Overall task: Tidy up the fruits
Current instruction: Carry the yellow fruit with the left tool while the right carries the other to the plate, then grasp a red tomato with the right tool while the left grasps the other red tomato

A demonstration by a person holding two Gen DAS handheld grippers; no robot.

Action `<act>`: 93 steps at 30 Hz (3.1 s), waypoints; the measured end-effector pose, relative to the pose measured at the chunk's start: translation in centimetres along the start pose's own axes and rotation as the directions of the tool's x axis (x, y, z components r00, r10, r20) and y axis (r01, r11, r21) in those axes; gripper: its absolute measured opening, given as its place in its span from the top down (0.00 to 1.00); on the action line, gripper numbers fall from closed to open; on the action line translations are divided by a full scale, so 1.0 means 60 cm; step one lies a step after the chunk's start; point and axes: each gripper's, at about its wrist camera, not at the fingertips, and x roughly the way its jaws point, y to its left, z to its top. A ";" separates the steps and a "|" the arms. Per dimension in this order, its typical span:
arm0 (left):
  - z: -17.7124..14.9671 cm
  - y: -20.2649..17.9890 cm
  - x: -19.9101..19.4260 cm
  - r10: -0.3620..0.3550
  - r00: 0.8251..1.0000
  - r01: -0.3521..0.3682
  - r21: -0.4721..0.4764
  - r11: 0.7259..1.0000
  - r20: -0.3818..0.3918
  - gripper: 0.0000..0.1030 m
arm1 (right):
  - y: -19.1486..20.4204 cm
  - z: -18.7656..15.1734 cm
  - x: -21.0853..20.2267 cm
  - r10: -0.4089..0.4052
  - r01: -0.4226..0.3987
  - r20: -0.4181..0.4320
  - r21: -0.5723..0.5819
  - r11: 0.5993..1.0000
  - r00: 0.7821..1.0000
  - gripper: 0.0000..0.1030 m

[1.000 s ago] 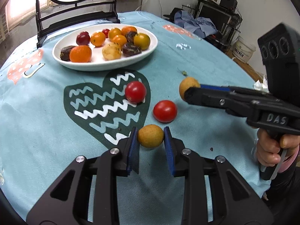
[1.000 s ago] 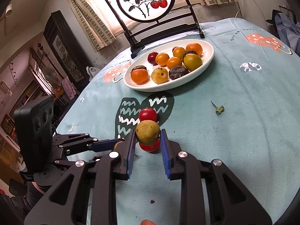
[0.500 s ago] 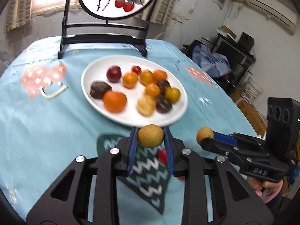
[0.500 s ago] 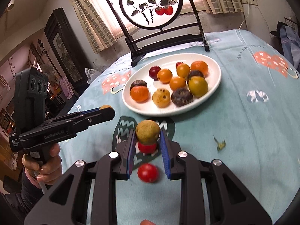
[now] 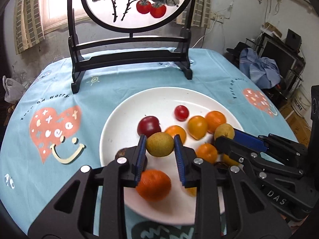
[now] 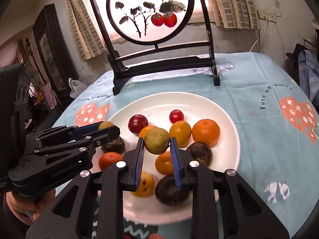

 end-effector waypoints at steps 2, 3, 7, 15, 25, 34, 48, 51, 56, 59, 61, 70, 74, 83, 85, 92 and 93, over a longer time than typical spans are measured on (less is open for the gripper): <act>0.006 0.010 0.019 0.007 1.000 -0.007 -0.007 1.000 -0.022 0.72 | -0.002 0.004 0.018 -0.004 0.004 -0.017 -0.005 1.000 1.000 0.74; 0.007 0.015 0.025 0.008 1.000 -0.008 -0.011 1.000 -0.027 0.72 | -0.004 0.004 0.025 0.001 -0.002 -0.024 -0.004 1.000 1.000 0.74; 0.007 0.026 0.044 0.020 0.998 -0.021 -0.027 0.999 -0.052 0.72 | -0.008 0.004 0.039 0.017 -0.017 -0.033 0.005 1.000 0.999 0.68; -0.003 0.027 -0.043 0.103 0.992 -0.098 -0.067 0.993 0.069 0.11 | -0.010 -0.005 -0.040 0.044 -0.044 0.008 0.035 0.998 0.999 0.01; -0.114 0.018 -0.203 0.119 0.970 -0.099 -0.105 0.990 0.212 0.03 | 0.033 -0.100 -0.154 0.047 -0.052 -0.082 -0.053 0.997 0.995 0.01; -0.257 0.029 -0.218 0.133 0.972 -0.107 -0.138 0.985 0.194 0.02 | 0.061 -0.231 -0.205 0.029 -0.032 -0.048 -0.069 0.997 0.998 0.01; -0.274 0.064 -0.197 0.058 0.997 -0.043 -0.278 0.960 0.047 0.02 | 0.075 -0.241 -0.160 0.043 -0.059 -0.094 -0.168 0.984 0.995 0.05; -0.275 0.061 -0.195 0.047 0.998 -0.035 -0.270 0.962 0.040 0.02 | 0.082 -0.247 -0.152 0.049 -0.072 -0.124 -0.190 0.979 0.991 0.11; -0.279 0.051 -0.207 0.019 0.996 0.003 -0.254 0.967 0.083 0.02 | 0.088 -0.250 -0.143 0.057 -0.087 -0.151 -0.204 0.975 0.987 0.22; -0.278 0.044 -0.212 0.056 0.994 -0.032 -0.228 0.973 0.099 0.02 | 0.092 -0.251 -0.138 0.057 -0.092 -0.164 -0.212 0.973 0.985 0.23; -0.277 0.042 -0.212 0.071 0.993 -0.048 -0.220 0.974 0.099 0.02 | 0.095 -0.251 -0.136 0.059 -0.096 -0.170 -0.219 0.971 0.984 0.23; -0.275 0.049 -0.204 0.066 0.995 -0.048 -0.228 0.973 0.070 0.02 | 0.104 -0.250 -0.127 -0.028 -0.011 -0.147 -0.256 0.967 0.989 0.33; -0.276 0.050 -0.202 0.070 0.996 -0.055 -0.230 0.972 0.060 0.02 | 0.109 -0.254 -0.115 -0.055 0.001 -0.183 -0.282 0.959 0.982 0.50; -0.276 0.049 -0.198 0.098 0.994 -0.083 -0.224 0.971 0.056 0.02 | 0.096 -0.255 -0.105 -0.062 0.003 -0.215 -0.261 0.965 0.975 0.71; -0.277 0.049 -0.197 0.098 0.994 -0.084 -0.222 0.972 0.052 0.02 | 0.087 -0.251 -0.110 -0.047 -0.002 -0.206 -0.230 0.973 0.978 0.71; -0.279 0.032 -0.190 0.082 0.996 -0.073 -0.170 0.983 0.042 0.03 | 0.034 -0.225 -0.142 -0.024 0.017 -0.111 -0.056 0.998 0.994 0.71; -0.279 0.025 -0.188 0.070 0.997 -0.063 -0.152 0.986 0.042 0.03 | 0.026 -0.222 -0.147 -0.025 0.022 -0.099 -0.031 0.999 0.995 0.71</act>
